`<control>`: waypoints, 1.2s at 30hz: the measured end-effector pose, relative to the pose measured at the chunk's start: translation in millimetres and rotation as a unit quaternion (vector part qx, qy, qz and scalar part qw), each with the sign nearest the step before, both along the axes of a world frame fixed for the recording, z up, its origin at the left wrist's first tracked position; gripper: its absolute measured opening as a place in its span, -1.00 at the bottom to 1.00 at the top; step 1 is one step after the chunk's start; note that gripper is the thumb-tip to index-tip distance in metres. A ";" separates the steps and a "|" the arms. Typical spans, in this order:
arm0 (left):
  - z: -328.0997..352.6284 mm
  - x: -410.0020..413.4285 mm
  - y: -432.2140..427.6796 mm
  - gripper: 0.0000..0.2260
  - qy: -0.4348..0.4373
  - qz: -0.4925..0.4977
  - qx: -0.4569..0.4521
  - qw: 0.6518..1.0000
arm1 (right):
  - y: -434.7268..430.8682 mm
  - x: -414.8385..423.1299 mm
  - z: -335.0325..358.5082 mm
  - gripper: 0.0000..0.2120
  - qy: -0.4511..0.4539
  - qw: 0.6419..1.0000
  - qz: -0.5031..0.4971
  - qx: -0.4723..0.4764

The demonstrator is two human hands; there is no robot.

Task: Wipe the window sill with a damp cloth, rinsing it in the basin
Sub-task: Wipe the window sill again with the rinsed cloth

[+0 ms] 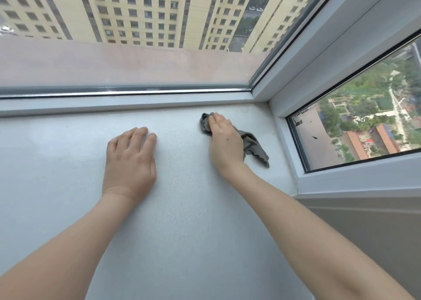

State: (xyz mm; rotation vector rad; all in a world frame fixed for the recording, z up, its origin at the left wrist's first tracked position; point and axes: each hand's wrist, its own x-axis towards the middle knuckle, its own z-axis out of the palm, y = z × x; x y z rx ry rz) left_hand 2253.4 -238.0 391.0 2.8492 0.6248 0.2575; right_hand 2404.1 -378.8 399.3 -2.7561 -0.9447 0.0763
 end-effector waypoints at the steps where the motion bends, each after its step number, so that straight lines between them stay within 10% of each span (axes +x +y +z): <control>1: 0.6 -0.3 -0.3 -0.66 0.003 0.001 -0.001 1.000 | -8.3 3.8 4.6 -0.59 -0.031 0.999 0.020 -0.004; 6: 1.2 0.2 -0.5 -0.67 0.000 0.006 0.000 1.000 | -52.8 64.5 33.7 -0.84 -0.314 0.931 -0.184 -0.039; 13: 0.5 0.1 -0.9 -0.65 -0.002 0.008 -0.001 1.000 | -44.4 80.4 7.1 -0.69 -0.031 0.956 -0.281 -0.078; 17: 0.8 0.7 -0.9 -0.66 0.002 0.014 0.003 1.000 | -15.7 68.6 12.3 -0.68 -0.011 0.958 -0.286 -0.034; 22: 0.8 -0.2 0.0 -0.66 0.002 0.007 0.000 1.000 | -22.1 31.5 2.2 -0.47 -0.047 0.994 -0.056 -0.077; 26: 0.9 0.4 0.4 -0.66 0.000 0.009 -0.003 1.000 | -41.6 70.6 13.6 -0.51 -0.038 0.969 -0.217 -0.116; 32: 1.2 -0.8 0.8 -0.64 0.010 0.004 -0.007 1.000 | -32.4 35.9 13.0 -0.46 -0.018 0.986 -0.072 -0.149; 36: 0.4 0.4 0.7 -0.64 0.011 0.004 -0.009 1.000 | -51.5 73.9 16.1 -0.48 -0.035 0.966 -0.203 -0.157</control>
